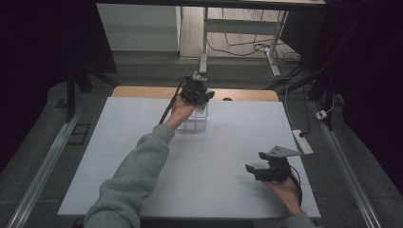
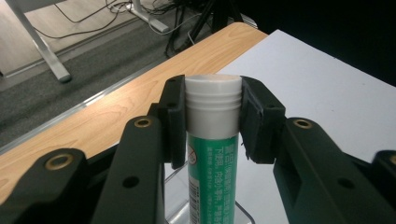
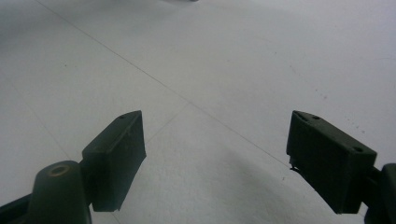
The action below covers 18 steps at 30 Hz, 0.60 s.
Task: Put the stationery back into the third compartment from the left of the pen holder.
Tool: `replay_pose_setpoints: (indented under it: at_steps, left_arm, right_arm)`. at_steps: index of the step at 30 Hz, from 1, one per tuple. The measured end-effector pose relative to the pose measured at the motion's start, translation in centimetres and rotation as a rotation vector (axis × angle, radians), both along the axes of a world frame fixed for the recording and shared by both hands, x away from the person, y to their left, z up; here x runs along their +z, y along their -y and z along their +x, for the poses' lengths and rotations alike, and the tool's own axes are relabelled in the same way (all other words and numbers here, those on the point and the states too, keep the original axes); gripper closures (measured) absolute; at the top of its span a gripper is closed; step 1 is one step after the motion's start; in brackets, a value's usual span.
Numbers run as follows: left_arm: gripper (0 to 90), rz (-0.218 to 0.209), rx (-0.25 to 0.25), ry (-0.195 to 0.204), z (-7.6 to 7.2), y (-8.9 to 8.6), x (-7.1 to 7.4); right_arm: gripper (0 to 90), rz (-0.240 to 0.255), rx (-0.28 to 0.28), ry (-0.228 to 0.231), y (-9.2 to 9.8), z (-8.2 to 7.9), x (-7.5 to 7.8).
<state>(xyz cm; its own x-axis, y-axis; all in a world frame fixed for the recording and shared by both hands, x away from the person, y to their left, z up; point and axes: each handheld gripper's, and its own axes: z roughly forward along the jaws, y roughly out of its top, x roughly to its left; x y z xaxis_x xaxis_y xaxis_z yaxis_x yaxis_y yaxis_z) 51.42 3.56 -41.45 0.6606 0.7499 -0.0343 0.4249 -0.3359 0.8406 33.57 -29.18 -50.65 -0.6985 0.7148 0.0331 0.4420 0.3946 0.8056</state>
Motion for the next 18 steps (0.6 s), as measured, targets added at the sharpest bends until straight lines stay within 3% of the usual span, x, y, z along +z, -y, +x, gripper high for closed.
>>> replay_pose_setpoints:
  at_steps: [3, 6, 9, 18]
  left_arm:
    - [63.1, 0.003, -0.001, -0.001, -0.1, 0.0, -0.1]
    - [46.4, 0.017, -0.007, -0.022, -0.2, 0.0, 0.1]
    - [40.0, 0.033, -0.023, -0.017, -0.7, -0.1, 0.3]
    - [38.7, 0.034, -0.068, -0.036, -2.4, -1.6, -0.1]
  right_arm:
    - [19.1, -0.006, -0.003, 0.001, 0.0, 0.0, 0.0]
    - [19.1, -0.007, -0.003, 0.0, 0.0, 0.0, 0.0]
    - [19.1, -0.009, -0.001, 0.0, -0.1, 0.0, 0.0]
    - [19.1, -0.007, 0.005, -0.006, -0.1, 0.0, -0.1]
